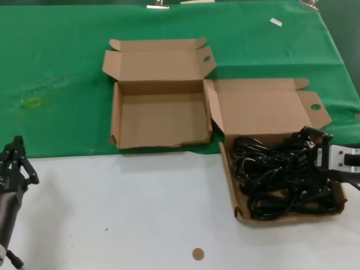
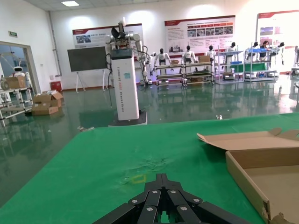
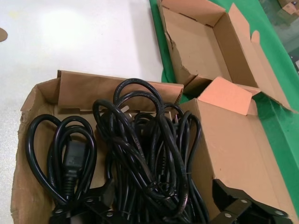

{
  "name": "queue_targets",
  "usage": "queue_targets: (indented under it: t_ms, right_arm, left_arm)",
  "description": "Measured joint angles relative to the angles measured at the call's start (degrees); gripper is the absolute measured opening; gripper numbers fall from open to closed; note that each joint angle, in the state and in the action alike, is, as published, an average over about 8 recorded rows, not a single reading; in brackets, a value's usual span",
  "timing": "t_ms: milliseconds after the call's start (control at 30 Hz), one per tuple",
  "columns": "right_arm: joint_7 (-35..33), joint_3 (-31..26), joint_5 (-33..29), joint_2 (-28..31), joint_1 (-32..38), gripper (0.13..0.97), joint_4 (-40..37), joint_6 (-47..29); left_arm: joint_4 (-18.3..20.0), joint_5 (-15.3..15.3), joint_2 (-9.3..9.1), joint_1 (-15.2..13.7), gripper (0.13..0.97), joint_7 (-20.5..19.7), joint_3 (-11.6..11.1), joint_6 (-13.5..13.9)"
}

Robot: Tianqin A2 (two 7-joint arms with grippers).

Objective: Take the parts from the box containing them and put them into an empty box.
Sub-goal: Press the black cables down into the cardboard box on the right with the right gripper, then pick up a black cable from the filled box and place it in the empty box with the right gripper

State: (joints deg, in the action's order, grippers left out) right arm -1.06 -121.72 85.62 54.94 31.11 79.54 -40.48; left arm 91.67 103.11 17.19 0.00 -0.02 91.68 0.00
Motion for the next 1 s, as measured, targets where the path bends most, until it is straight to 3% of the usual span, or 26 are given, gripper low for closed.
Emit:
queue_targets:
  t_ms: [100,400,667,800,1000]
  right_arm:
    - [0.2,1.2,-0.9,-0.7,-0.3,0.799,-0.2,-0.8]
    - [0.8,4.3,-2.5,-1.9,-1.8,0.61,0.5,-2.7]
    - [1.9,6.1,-4.2,-2.2,-3.0,0.391,1.8,-4.1]
    - [2.5,6.9,-5.0,-2.1,-3.6,0.391,2.5,-4.7]
    - [3.6,8.2,-5.9,-1.7,-4.4,0.285,3.7,-5.5]
  left_arm:
    - [0.0,0.0,0.0,0.0,0.144,0.0,0.0,0.0]
    - [0.0,0.0,0.0,0.0,0.144,0.0,0.0,0.0]
    - [0.0,0.0,0.0,0.0,0.144,0.0,0.0,0.0]
    - [0.0,0.0,0.0,0.0,0.144,0.0,0.0,0.0]
    - [0.0,0.0,0.0,0.0,0.144,0.0,0.0,0.0]
